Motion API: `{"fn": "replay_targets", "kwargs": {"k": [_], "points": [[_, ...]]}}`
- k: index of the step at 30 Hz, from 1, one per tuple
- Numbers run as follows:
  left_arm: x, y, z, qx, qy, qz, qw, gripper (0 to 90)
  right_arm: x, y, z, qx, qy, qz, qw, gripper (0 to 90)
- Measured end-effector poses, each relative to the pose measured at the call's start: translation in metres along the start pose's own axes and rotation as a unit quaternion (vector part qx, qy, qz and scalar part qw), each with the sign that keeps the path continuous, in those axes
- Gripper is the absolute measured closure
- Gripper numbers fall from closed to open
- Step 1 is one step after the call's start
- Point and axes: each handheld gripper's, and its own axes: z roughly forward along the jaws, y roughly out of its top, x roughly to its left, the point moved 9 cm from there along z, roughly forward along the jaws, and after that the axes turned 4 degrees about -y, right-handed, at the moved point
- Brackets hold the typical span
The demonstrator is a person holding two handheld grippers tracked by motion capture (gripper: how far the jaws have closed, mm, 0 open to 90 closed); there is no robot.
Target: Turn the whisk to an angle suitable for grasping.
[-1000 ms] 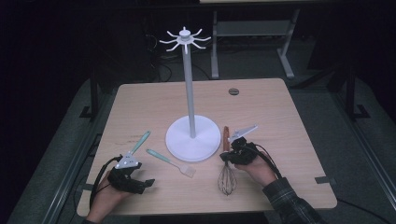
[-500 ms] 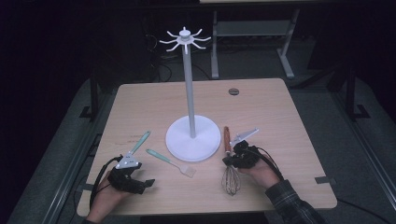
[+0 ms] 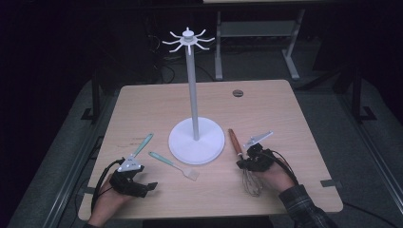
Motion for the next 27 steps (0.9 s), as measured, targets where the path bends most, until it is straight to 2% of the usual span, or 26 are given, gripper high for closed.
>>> {"fn": "replay_targets", "kwargs": {"k": [8,19,27], "points": [[0.0,0.0,0.0,0.0,0.0,0.0,1.0,14.4,-0.021,-0.015,-0.015,0.014,-0.02,0.011,0.9996,90.0],[0.0,0.0,0.0,0.0,0.001,0.0,1.0,14.4,-0.048,-0.026,-0.032,0.009,-0.035,0.035,0.9987,90.0],[0.0,0.0,0.0,0.001,0.001,0.001,1.0,14.4,-0.065,-0.034,-0.039,0.013,-0.05,0.04,0.9978,90.0]]}}
